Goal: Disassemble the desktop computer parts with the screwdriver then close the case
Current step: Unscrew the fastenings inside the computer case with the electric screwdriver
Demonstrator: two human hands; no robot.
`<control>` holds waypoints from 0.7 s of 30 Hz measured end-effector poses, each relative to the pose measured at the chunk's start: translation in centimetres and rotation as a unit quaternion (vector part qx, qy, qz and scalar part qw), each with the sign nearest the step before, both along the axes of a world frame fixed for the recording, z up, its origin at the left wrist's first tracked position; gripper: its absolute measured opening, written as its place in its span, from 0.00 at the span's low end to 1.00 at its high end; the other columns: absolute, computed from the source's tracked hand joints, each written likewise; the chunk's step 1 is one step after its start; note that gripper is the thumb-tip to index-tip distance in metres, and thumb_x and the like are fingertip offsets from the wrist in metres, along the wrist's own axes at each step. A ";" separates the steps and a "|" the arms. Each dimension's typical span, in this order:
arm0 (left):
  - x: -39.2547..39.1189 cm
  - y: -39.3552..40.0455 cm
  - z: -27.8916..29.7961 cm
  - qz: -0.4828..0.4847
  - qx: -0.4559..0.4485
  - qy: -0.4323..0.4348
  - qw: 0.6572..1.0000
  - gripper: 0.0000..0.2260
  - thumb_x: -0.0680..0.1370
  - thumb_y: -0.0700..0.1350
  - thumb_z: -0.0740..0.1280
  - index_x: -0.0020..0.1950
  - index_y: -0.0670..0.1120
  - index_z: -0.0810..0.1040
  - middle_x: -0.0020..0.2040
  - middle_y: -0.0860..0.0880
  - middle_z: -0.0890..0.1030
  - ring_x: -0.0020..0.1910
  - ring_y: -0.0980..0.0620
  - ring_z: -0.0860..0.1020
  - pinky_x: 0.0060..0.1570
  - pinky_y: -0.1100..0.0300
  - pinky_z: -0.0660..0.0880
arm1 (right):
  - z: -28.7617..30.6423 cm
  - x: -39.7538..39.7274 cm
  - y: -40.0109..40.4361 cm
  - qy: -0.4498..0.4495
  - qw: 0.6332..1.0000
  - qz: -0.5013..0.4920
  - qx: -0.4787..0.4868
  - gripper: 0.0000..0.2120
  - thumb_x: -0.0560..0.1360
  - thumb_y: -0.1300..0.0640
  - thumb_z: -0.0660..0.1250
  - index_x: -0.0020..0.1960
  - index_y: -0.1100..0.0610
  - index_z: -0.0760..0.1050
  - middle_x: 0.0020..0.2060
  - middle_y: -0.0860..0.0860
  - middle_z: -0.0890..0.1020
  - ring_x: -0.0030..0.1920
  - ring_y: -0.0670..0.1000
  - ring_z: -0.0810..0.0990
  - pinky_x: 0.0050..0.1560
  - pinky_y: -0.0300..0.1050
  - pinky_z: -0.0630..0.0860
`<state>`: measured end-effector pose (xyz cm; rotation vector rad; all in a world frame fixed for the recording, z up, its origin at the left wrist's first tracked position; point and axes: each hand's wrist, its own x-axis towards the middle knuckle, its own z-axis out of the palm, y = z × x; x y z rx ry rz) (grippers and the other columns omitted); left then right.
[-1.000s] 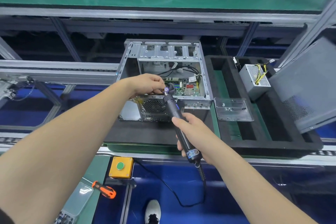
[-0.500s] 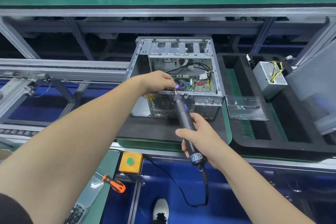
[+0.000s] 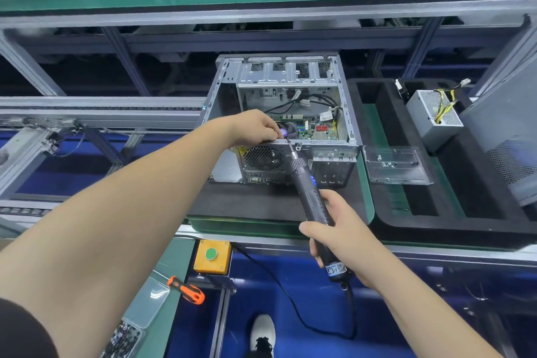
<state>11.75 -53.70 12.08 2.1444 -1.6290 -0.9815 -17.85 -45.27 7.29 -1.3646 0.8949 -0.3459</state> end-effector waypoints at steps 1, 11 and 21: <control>0.0 -0.1 0.0 -0.002 0.001 -0.003 1.000 0.10 0.78 0.49 0.65 0.45 0.57 0.86 0.44 0.51 0.85 0.39 0.50 0.74 0.42 0.55 0.74 | -0.1 -0.1 0.1 0.003 1.000 0.000 -0.001 0.21 0.70 0.51 0.72 0.59 0.35 0.70 0.34 0.58 0.82 0.28 0.54 0.77 0.30 0.45 0.76; 0.2 -0.2 -0.3 0.003 -0.005 0.014 1.000 0.09 0.77 0.50 0.67 0.45 0.60 0.87 0.46 0.50 0.85 0.40 0.50 0.73 0.43 0.55 0.72 | -0.6 0.3 1.3 0.012 1.000 0.010 0.015 0.21 0.69 0.48 0.72 0.54 0.28 0.70 0.34 0.57 0.81 0.29 0.54 0.78 0.31 0.46 0.77; 0.3 -0.2 -0.6 0.000 -0.013 0.019 1.000 0.09 0.76 0.51 0.67 0.44 0.61 0.86 0.47 0.47 0.86 0.39 0.50 0.73 0.43 0.54 0.71 | -0.1 1.2 1.7 0.005 1.000 -0.006 0.004 0.19 0.68 0.48 0.73 0.50 0.27 0.71 0.40 0.58 0.80 0.28 0.53 0.78 0.30 0.44 0.76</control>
